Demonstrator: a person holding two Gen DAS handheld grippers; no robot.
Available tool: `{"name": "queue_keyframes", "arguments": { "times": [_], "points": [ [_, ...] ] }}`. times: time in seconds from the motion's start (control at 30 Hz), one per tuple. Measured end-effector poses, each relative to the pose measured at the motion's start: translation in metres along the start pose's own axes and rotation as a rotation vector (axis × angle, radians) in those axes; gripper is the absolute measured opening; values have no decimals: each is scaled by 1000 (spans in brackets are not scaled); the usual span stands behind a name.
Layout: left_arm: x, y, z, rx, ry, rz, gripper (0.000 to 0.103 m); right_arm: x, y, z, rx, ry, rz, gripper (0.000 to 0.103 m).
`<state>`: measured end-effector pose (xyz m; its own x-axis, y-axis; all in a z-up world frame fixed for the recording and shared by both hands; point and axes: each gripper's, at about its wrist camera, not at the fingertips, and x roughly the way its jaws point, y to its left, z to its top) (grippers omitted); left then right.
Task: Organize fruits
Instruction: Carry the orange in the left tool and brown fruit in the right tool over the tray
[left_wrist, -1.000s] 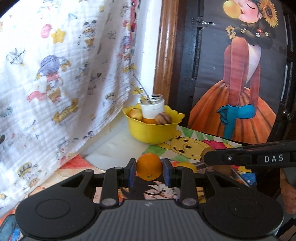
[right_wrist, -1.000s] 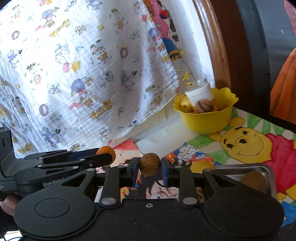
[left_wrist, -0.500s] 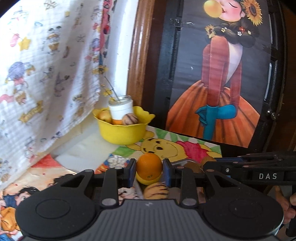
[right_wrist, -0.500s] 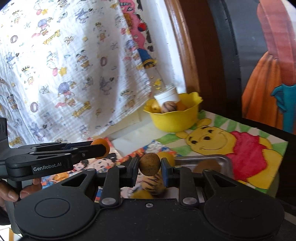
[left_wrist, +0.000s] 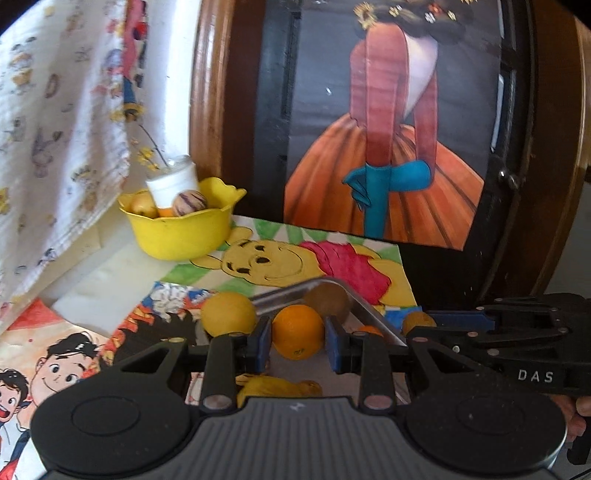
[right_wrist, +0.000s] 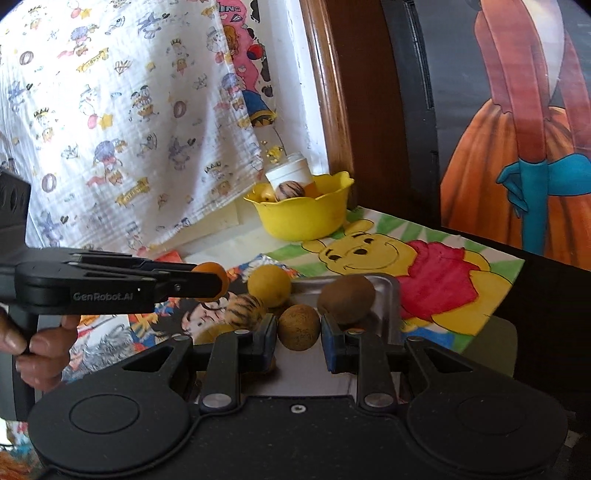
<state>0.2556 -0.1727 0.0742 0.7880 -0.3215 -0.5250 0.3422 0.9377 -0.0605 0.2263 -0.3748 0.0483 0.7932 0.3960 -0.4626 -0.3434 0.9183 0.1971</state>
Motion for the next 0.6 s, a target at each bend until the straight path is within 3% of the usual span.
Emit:
{"name": "queue_keyframes", "arguments": {
  "times": [0.37,0.6],
  "points": [
    [22,-23,-10,65,73,-25,34,-10,-6,-30,10,-12,-12,28],
    [38,-30,-13,89,116,-70,34,-9,-2,-46,-47,-10,-35,28]
  ]
}}
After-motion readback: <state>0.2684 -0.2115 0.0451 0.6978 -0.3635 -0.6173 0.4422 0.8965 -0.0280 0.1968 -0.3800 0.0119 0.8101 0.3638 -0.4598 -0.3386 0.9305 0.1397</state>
